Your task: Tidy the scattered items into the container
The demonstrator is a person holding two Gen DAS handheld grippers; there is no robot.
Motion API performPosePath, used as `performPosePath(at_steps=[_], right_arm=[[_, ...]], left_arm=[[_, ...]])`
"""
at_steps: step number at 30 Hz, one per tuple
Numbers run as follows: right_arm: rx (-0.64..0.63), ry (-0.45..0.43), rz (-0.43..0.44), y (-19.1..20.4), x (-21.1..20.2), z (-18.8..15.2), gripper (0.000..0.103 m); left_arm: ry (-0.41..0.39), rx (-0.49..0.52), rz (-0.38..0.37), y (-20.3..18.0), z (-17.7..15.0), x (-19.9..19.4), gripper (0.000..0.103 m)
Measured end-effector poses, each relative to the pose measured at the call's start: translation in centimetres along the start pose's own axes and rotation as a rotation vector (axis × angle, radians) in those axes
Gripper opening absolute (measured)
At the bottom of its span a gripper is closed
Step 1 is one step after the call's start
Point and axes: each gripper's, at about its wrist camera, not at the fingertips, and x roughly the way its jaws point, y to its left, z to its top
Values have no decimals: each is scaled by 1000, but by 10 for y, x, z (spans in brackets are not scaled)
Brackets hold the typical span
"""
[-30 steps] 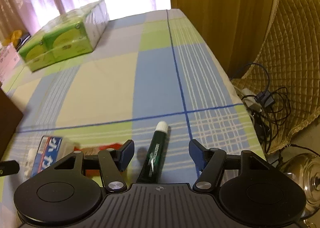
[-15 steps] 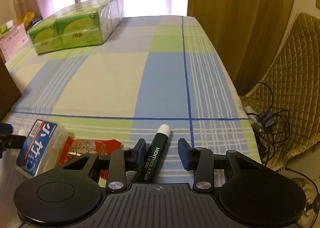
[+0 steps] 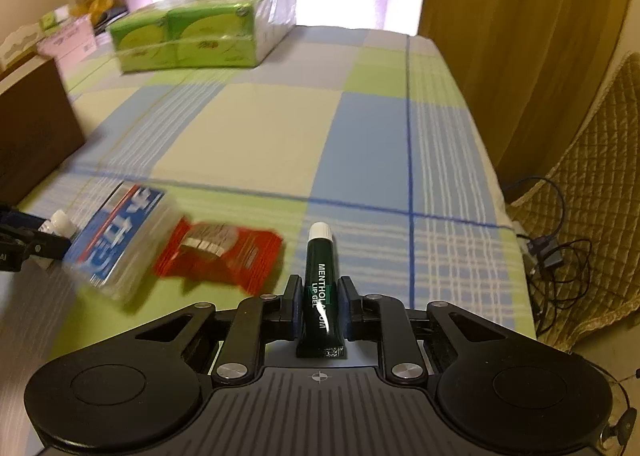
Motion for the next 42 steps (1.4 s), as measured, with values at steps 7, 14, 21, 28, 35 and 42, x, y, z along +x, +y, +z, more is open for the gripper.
performPosePath(at_steps=[7,14,21,28,35,42], right_arm=[[-37,92,82,15,-26,-21,21],[-62,119,128,32,-43,-41,76],[-74,71,86,34,-32,-35,50],[-159,121,95,49,-38,-33,19],[-150,157,174,70,-54,-31,19],[-153,128,247,98,-76,-15,19]], left_arm=[[55,12,-19,-3,-37,-25,22],[78,-33,-37,1,-66,-42,22],[57,-1,-16,-6,-58,-36,22],[53,3,-28,-8,-67,-42,22],[26,-20,-52,1,-73,-63,22],[-52,-30,-76,14,-70,-100,22]])
